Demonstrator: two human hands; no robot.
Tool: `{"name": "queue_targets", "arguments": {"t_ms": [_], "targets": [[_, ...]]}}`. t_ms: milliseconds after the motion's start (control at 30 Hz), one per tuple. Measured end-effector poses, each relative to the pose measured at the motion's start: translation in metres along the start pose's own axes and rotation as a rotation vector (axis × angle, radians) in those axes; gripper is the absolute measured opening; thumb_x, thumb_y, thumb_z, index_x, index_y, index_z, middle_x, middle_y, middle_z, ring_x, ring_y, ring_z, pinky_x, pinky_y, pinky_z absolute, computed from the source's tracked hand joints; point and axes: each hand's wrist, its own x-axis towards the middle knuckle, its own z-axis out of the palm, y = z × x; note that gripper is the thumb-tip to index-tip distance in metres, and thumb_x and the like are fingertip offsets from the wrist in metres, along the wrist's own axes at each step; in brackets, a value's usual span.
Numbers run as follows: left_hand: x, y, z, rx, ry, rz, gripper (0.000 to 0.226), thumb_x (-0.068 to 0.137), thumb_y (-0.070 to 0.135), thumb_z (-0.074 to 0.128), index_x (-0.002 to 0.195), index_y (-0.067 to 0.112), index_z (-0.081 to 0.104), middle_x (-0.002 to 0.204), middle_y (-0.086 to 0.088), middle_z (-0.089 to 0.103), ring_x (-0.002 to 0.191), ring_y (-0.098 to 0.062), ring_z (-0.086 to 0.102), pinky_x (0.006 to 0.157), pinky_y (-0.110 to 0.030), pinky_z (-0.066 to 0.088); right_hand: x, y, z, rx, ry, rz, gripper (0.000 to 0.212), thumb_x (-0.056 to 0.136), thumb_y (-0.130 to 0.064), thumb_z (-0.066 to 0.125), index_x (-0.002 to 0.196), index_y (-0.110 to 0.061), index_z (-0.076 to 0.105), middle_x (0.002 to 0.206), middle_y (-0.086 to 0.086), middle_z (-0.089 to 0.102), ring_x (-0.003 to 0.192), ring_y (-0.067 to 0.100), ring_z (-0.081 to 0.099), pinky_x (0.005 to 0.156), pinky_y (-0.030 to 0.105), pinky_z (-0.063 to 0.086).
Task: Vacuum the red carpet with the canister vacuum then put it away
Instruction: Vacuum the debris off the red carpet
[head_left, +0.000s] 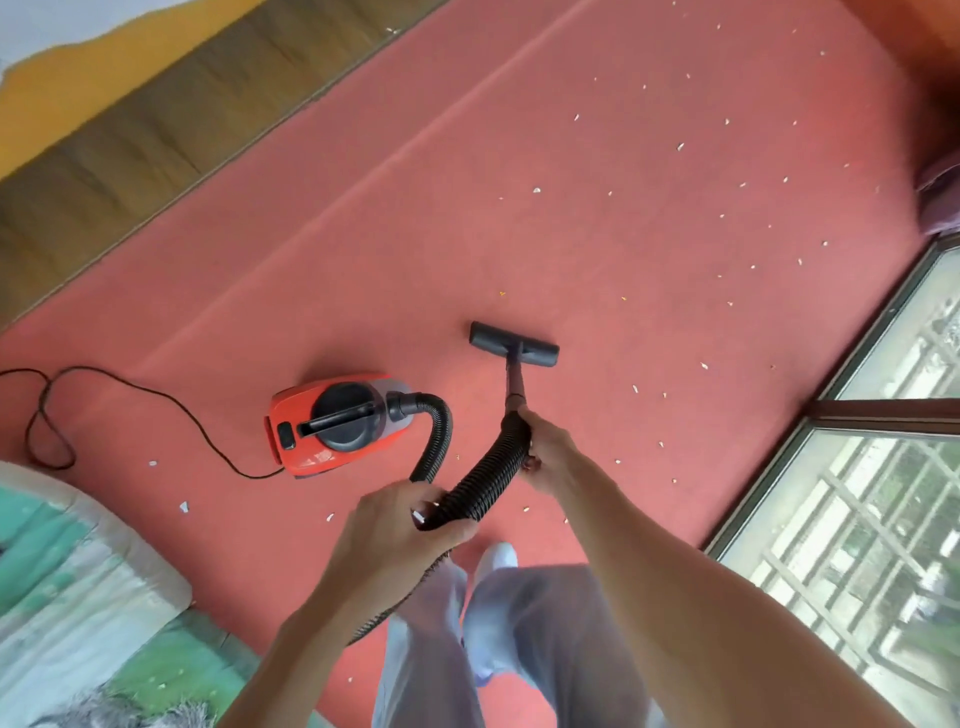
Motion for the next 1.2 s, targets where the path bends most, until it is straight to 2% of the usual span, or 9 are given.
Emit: {"name": "queue_targets", "arguments": {"t_ms": [133,333,467,600,733,800,933,1067,1200], "targets": [[0.034,0.031,-0.001,-0.055,0.007,-0.066,0.039,0.057,0.063,0.068,0.08,0.032,0.073,0.072,0.016,0.071,0.07,0.001,0.066,0.069,-0.028,0.053,0.023,-0.044,0.01,-0.007,-0.019,-0.035,0.032,0.089,-0.024,0.07,0.106,0.001,0.061,0.076,0.012,0.063,0.05,0.019,0.061,0.043,0.023,0.048],[0.09,0.093,-0.006,-0.03,0.022,-0.098,0.027,0.073,0.045,0.082,0.076,0.021,0.071,0.064,0.015,0.071,0.061,0.001,0.065,0.067,-0.027,0.052,0.053,-0.123,0.024,-0.166,-0.023,-0.051,0.023,0.084,-0.023,0.074,0.075,-0.009,0.058,0.064,0.006,0.058,0.05,0.015,0.054,0.048,0.022,0.04],[0.112,0.147,-0.026,-0.004,-0.087,-0.118,0.029,0.075,0.043,0.081,0.071,0.015,0.073,0.063,0.006,0.073,0.061,-0.006,0.069,0.061,-0.026,0.049,0.046,-0.158,0.021,-0.223,0.014,-0.012,0.02,0.084,-0.023,0.072,0.081,-0.007,0.06,0.068,0.006,0.063,0.053,0.017,0.06,0.038,0.017,0.041],[0.115,0.177,-0.053,0.017,-0.241,-0.145,0.033,0.074,0.042,0.081,0.078,0.01,0.075,0.072,-0.006,0.072,0.06,-0.009,0.064,0.059,-0.024,0.043,0.029,-0.173,0.008,-0.189,-0.011,0.097,0.021,0.085,-0.018,0.07,0.097,-0.002,0.061,0.072,0.011,0.062,0.056,0.02,0.06,0.044,0.021,0.047],[0.128,0.195,-0.07,-0.042,-0.223,-0.172,0.051,0.061,0.053,0.078,0.08,0.005,0.073,0.077,-0.017,0.069,0.059,-0.008,0.053,0.061,-0.025,0.038,0.021,-0.19,0.014,-0.119,-0.009,0.082,0.032,0.083,-0.016,0.072,0.101,0.008,0.061,0.08,0.018,0.064,0.065,0.027,0.063,0.058,0.032,0.053],[0.139,0.201,-0.075,-0.043,-0.204,-0.172,0.053,0.06,0.053,0.079,0.08,0.005,0.072,0.071,-0.01,0.07,0.057,-0.006,0.056,0.059,-0.021,0.039,0.026,-0.206,0.024,-0.11,-0.005,0.066,0.024,0.084,-0.016,0.071,0.084,0.005,0.059,0.074,0.018,0.061,0.064,0.027,0.06,0.067,0.038,0.052],[0.174,0.206,-0.082,-0.032,-0.137,-0.199,0.03,0.072,0.043,0.084,0.081,0.016,0.074,0.065,0.008,0.073,0.059,-0.001,0.066,0.057,-0.015,0.046,0.042,-0.249,0.047,-0.166,-0.009,0.026,0.023,0.085,-0.02,0.071,0.077,-0.004,0.057,0.072,0.012,0.06,0.059,0.022,0.056,0.056,0.031,0.043],[0.215,0.216,-0.087,-0.132,-0.042,-0.202,0.051,0.051,0.066,0.071,0.074,0.021,0.073,0.064,0.011,0.071,0.061,-0.004,0.067,0.064,-0.027,0.05,0.072,-0.293,0.072,-0.167,-0.023,-0.012,0.024,0.084,-0.022,0.073,0.09,0.0,0.064,0.082,0.015,0.064,0.067,0.025,0.061,0.064,0.034,0.051],[0.258,0.231,-0.104,-0.186,0.005,-0.187,0.041,0.063,0.058,0.078,0.077,0.02,0.076,0.069,0.004,0.074,0.068,-0.009,0.069,0.068,-0.029,0.051,0.092,-0.338,0.102,-0.169,0.007,-0.094,0.025,0.085,-0.025,0.073,0.089,-0.003,0.061,0.087,0.014,0.064,0.069,0.023,0.06,0.063,0.032,0.05]]}}
